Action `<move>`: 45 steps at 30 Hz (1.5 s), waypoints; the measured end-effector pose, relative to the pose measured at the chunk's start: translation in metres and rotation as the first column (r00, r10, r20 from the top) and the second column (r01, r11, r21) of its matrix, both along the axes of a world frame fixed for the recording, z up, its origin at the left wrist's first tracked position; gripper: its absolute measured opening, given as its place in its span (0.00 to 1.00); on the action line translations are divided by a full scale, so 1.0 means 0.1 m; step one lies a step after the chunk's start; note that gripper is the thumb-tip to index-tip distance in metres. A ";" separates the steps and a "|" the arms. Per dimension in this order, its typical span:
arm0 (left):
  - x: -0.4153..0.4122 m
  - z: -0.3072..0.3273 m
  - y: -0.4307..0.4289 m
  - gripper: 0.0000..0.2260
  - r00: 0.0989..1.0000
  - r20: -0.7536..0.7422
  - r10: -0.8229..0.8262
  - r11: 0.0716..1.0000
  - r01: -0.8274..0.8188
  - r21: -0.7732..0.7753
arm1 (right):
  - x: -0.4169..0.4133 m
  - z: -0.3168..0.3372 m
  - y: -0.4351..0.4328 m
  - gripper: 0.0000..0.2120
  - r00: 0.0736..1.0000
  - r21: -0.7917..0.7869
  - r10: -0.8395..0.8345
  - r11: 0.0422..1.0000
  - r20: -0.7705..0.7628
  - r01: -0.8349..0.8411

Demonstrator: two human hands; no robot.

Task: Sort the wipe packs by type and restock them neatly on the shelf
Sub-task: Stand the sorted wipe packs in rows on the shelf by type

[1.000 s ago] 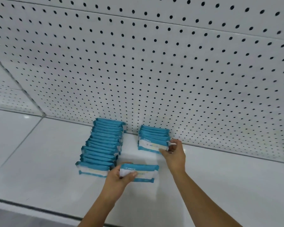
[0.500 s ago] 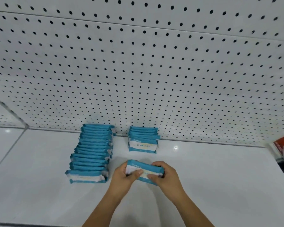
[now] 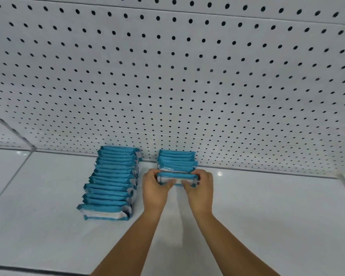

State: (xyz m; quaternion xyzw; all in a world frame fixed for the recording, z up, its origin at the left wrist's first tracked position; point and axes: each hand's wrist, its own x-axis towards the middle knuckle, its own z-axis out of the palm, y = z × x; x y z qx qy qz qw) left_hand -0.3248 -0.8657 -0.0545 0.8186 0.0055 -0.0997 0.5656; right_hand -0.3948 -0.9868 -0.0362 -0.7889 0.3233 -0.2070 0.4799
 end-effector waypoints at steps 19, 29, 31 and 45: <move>0.25 -0.13 -0.15 0.48 0.988 0.107 -0.110 0.971 0.083 0.226 | 0.16 -0.22 -0.25 0.40 0.975 0.190 0.221 0.958 -0.020 -0.213; 0.32 -0.01 -0.19 0.28 0.955 0.032 -0.296 0.836 0.243 0.491 | 0.25 -0.33 -0.24 0.33 0.941 -0.068 0.263 0.957 -0.212 -0.282; 0.31 0.02 -0.17 0.33 0.960 -0.005 -0.280 0.850 0.251 0.462 | 0.25 -0.29 -0.26 0.31 0.934 -0.077 0.277 0.951 -0.226 -0.301; -0.99 0.47 0.02 0.25 0.997 0.020 -0.072 0.997 0.072 0.019 | -0.92 0.36 -0.30 0.35 0.975 0.255 0.217 0.946 -0.047 -0.198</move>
